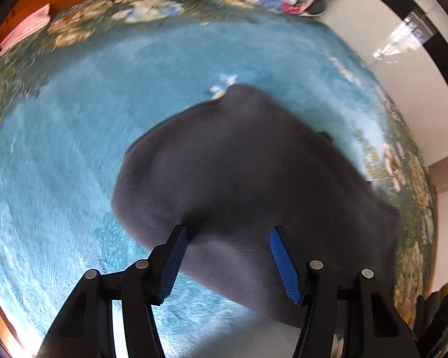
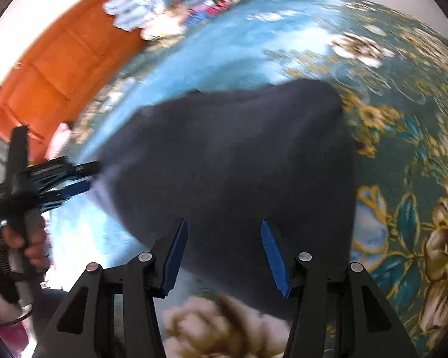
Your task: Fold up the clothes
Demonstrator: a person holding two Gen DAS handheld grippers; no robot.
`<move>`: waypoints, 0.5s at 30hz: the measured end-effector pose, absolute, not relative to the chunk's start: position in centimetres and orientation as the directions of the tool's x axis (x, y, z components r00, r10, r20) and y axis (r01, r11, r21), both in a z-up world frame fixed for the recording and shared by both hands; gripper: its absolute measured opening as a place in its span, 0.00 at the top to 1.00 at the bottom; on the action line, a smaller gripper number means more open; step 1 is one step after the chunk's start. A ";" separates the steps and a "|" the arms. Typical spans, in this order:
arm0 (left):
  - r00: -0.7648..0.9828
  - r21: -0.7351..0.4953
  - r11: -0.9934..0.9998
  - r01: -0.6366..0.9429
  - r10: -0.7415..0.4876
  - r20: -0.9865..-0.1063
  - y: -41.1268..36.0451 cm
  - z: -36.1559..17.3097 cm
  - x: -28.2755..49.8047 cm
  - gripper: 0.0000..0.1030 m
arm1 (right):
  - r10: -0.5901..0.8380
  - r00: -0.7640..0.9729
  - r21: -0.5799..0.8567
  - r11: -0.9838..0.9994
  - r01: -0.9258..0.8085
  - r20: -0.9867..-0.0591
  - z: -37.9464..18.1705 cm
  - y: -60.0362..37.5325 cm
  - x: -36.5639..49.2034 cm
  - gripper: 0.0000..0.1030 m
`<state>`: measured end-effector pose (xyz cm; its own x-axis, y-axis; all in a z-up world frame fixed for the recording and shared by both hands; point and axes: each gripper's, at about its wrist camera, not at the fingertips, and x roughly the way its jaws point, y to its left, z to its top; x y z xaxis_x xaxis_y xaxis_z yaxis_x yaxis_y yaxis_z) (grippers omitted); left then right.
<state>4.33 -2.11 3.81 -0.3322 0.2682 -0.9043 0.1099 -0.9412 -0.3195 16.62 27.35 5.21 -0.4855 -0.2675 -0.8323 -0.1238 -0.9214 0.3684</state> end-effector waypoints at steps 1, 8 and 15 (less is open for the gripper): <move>-0.320 -0.317 -0.940 0.122 0.265 -0.909 -2.3 3.2 4.4 0.40 | -0.279 -0.489 0.389 -0.911 -0.138 -0.827 4.8 27.8 16.1 0.49; -0.280 -0.319 -0.936 0.149 0.269 -0.921 -2.3 1.2 4.0 0.38 | -0.276 -0.500 0.397 -0.905 -0.152 -0.821 3.9 28.4 15.1 0.49; -0.323 -0.275 -0.955 0.110 0.227 -0.919 -1.1 3.9 5.4 0.38 | -0.305 -0.510 0.429 -0.892 -0.145 -0.805 4.9 29.2 16.3 0.49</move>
<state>5.36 -1.06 3.91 -0.3233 0.2272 -0.9186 0.1104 -0.9551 -0.2751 16.32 29.18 4.93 -0.5096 -0.3047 -0.8046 -0.1446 -0.8916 0.4292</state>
